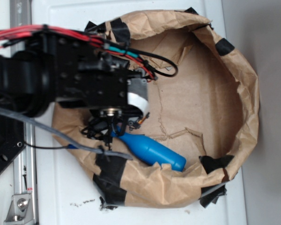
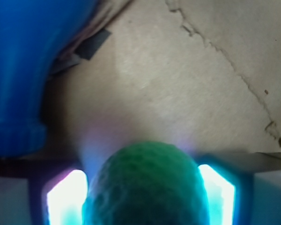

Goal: Grab the green ball.

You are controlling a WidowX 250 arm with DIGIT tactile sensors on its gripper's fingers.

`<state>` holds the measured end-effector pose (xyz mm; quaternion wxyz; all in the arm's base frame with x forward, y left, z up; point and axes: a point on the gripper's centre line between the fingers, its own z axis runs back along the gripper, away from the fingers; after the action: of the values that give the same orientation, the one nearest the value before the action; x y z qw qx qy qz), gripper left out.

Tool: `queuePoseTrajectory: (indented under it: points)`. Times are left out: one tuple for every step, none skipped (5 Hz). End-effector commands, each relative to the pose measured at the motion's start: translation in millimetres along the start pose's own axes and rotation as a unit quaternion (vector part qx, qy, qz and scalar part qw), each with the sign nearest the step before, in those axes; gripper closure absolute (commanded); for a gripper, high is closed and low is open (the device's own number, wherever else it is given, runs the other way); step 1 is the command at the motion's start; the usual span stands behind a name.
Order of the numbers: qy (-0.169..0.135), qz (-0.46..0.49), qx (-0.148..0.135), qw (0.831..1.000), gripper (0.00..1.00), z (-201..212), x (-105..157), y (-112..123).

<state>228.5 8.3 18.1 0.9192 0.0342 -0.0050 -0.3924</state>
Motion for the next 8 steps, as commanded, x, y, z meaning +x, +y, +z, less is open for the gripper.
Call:
queuePoseTrajectory:
  points:
    - [-0.011,0.023,0.017,1.0,1.0,15,-6,23]
    - [-0.037,0.041,0.034,0.998,1.0,57,4,32]
    - [-0.088,0.124,0.054,0.987,1.0,108,21,47]
    - [-0.026,0.231,0.075,0.97,1.0,154,29,50]
    - [0.018,0.345,0.08,0.935,1.0,144,31,46]
    - [0.023,0.388,0.063,0.919,1.0,134,35,43]
    - [0.017,0.401,0.058,0.914,1.0,132,37,46]
    - [0.012,0.415,0.057,0.908,1.0,128,41,54]
